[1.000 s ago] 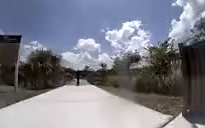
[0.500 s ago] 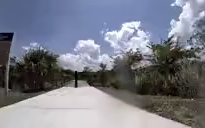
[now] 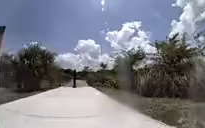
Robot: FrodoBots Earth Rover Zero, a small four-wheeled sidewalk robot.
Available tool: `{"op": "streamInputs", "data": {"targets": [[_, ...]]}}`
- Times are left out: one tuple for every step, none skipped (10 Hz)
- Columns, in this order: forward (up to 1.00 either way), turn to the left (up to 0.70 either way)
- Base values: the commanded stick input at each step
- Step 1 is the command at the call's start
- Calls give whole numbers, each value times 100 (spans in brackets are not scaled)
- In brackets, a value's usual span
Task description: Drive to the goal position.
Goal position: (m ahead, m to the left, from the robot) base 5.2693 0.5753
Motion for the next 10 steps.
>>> {"op": "streamInputs", "data": {"targets": [[85, -1], [85, -1], [85, -1], [85, -1], [85, -1], [85, -1], [85, -1], [85, -1], [85, -1], [85, -1]]}}
